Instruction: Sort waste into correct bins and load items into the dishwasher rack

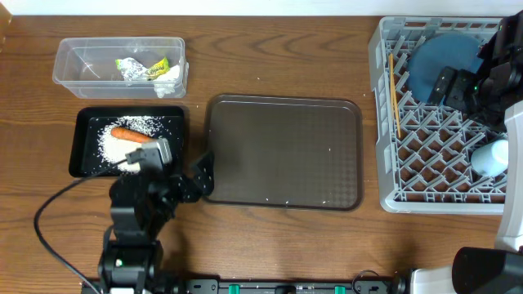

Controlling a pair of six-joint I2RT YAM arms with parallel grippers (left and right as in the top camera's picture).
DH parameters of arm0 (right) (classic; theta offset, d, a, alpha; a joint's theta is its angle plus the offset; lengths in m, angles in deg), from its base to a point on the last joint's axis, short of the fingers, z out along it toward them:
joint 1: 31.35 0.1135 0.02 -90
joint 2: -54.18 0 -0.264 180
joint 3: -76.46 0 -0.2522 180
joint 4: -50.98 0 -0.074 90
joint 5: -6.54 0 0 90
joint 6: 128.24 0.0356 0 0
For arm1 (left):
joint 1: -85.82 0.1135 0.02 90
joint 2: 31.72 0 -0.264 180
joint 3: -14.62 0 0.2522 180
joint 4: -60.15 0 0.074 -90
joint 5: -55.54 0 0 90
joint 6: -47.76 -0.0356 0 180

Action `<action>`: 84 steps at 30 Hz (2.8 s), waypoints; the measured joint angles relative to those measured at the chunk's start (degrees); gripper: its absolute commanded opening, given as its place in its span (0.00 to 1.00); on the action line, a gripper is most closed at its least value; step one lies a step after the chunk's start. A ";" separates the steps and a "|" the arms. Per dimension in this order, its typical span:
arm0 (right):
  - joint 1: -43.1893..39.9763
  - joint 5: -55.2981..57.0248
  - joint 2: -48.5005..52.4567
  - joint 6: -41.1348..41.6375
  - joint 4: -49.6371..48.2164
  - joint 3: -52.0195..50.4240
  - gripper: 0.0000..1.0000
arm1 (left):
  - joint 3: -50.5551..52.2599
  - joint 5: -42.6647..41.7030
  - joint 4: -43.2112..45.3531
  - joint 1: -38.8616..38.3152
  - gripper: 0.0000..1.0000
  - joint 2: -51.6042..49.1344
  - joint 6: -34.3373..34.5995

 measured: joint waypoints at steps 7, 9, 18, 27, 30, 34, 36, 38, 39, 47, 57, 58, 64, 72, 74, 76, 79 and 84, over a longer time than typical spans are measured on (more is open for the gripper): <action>0.02 0.00 0.00 0.00 0.02 0.00 0.99 | 4.37 3.91 0.76 0.00 1.00 7.06 -3.13; 0.02 0.00 0.00 0.00 0.00 0.00 0.99 | 6.10 5.33 2.73 -0.02 0.99 8.76 -3.54; 0.00 0.02 0.00 0.00 0.02 0.00 0.99 | 15.28 8.24 14.27 0.00 0.99 15.10 -4.07; 0.00 0.02 0.00 0.00 0.02 0.00 0.99 | 21.79 10.58 17.64 0.00 0.99 19.71 -4.07; 0.00 0.00 0.00 0.00 0.02 0.00 0.99 | 22.47 11.28 16.24 0.09 0.99 20.59 -4.07; 0.02 0.02 0.00 0.00 0.02 0.00 0.99 | 22.47 11.76 16.31 0.66 0.99 22.01 -4.07; 0.02 0.00 0.00 0.00 0.00 0.00 0.99 | 22.47 11.80 15.65 1.03 0.99 22.82 -4.07; 0.02 0.00 0.00 0.00 0.02 0.00 0.99 | 22.47 11.80 13.38 1.46 0.99 23.96 -4.07; 0.02 0.02 0.00 0.00 0.00 0.00 0.99 | 22.45 11.80 11.82 1.68 0.99 24.59 -4.07; 0.02 0.00 0.00 0.00 0.02 -0.02 0.99 | 22.03 13.27 9.57 2.23 0.99 29.59 -5.29; 0.00 0.00 0.00 0.00 0.02 -0.02 0.99 | 21.92 13.31 9.38 2.23 0.99 31.58 -7.04; 0.00 0.00 0.00 0.00 0.02 -0.02 0.99 | 21.90 13.29 9.35 2.23 0.99 31.58 -7.06; 0.00 0.00 0.00 0.00 0.02 -0.02 0.99 | 21.88 13.31 9.35 2.23 0.99 31.63 -7.06; 0.02 0.02 0.00 0.00 0.02 -0.02 0.99 | 21.88 13.29 9.33 2.23 0.99 31.63 -7.06; 0.00 0.02 0.00 0.00 0.02 -0.02 0.99 | 21.88 13.31 9.35 2.23 0.99 31.63 -7.06; 0.00 0.00 0.00 0.00 0.02 -0.02 0.99 | 21.88 13.29 9.33 2.23 0.99 31.63 -7.06; 0.00 0.00 0.00 0.00 0.02 -0.02 0.99 | 21.88 13.31 9.33 2.23 0.99 31.63 -7.06; 0.02 0.00 0.00 0.00 0.02 -0.02 0.99 | 21.88 13.29 9.33 2.25 0.99 31.61 -7.06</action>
